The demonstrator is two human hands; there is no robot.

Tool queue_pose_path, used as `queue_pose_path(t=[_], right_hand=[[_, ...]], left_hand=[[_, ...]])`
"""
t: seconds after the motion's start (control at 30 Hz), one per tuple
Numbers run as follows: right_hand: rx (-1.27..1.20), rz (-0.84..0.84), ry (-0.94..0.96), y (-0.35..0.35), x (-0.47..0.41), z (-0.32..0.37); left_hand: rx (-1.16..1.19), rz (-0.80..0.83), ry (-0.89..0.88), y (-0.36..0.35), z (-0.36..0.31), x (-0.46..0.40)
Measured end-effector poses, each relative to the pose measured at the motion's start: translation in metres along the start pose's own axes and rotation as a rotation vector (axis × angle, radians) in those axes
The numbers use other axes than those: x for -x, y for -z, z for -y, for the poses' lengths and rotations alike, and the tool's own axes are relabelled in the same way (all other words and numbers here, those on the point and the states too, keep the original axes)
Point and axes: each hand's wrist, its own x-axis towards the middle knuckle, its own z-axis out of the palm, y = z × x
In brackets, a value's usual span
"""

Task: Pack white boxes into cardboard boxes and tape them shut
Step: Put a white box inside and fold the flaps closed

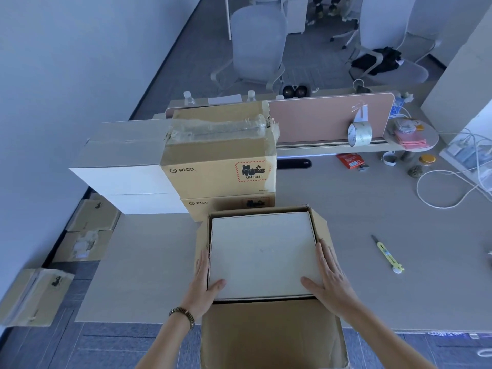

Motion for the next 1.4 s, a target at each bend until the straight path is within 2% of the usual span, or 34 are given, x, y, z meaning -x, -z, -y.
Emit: queue_pose_path(t=[0.2,0.37,0.5,0.63,0.73,0.87,1.07,1.27,1.4], right_hand=[[0.002,-0.021,-0.026,0.007,-0.001,-0.003],[0.007,-0.059,-0.209,0.022,-0.015,-0.007],[-0.01,-0.018,-0.329,0.028,-0.024,-0.022],[-0.193,-0.081,-0.422,0.039,-0.029,-0.024],[-0.236,-0.116,-0.54,0.049,-0.031,-0.027],[-0.293,-0.232,-0.535,0.063,-0.025,-0.035],[-0.244,-0.251,-0.429,0.08,-0.002,-0.034],[-0.367,-0.329,-0.388,0.109,0.016,-0.017],[-0.379,-0.275,-0.318,0.117,0.021,0.008]], left_hand=[[0.067,-0.033,0.073,0.013,-0.006,-0.003],[0.299,-0.164,0.306,0.037,0.003,-0.019],[0.255,-0.211,0.441,0.054,0.018,-0.031],[0.218,-0.259,0.492,0.068,0.026,-0.035],[0.195,-0.356,0.484,0.079,0.028,-0.032],[0.199,-0.425,0.431,0.092,0.027,-0.022],[0.183,-0.407,0.402,0.094,0.022,0.005],[0.201,-0.38,0.149,0.08,-0.038,0.041],[0.277,-0.294,0.054,0.059,-0.067,0.05]])
